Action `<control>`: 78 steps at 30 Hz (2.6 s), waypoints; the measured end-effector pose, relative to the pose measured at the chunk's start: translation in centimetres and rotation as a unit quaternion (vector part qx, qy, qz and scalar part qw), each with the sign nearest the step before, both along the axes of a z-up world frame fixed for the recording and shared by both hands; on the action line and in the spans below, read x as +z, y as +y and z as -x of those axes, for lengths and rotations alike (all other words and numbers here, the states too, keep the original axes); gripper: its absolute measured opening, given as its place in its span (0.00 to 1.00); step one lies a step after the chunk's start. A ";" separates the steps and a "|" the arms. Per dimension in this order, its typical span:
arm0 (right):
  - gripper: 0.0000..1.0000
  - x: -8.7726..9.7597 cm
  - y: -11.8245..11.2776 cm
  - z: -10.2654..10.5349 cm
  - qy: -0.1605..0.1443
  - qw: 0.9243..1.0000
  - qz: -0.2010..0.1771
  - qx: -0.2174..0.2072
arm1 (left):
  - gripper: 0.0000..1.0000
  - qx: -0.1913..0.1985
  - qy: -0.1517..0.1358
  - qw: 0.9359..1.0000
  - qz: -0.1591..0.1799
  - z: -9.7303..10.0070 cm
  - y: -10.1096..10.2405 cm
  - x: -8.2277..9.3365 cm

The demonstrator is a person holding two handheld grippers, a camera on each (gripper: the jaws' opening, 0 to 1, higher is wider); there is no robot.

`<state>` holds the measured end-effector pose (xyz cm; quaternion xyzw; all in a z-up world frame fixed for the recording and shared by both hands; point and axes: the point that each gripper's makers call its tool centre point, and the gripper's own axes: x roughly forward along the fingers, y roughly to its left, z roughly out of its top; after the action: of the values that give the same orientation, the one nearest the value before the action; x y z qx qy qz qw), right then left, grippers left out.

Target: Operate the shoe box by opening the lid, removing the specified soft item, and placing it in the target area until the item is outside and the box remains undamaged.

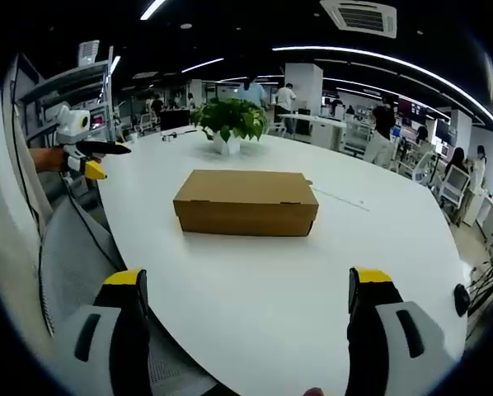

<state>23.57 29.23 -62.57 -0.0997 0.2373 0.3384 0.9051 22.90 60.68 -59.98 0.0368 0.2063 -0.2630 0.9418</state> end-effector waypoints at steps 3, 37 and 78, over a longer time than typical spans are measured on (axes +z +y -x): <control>0.96 0.0 0.0 0.1 0.000 1.000 0.002 0.000 | 1.00 -0.001 0.000 1.000 -0.002 0.0 -0.1 -0.1; 0.96 -0.2 -0.4 -0.1 0.003 1.000 0.008 0.004 | 1.00 -0.006 0.007 1.000 -0.001 0.0 -0.7 -0.9; 0.96 -0.9 -1.1 -1.8 0.013 1.000 0.010 0.024 | 0.99 0.005 0.022 1.000 0.002 -0.8 -2.0 -2.3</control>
<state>25.33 28.16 -63.44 -0.1101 0.2498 0.3589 0.8926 23.69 58.64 -62.31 0.0285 0.2269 -0.2591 0.9384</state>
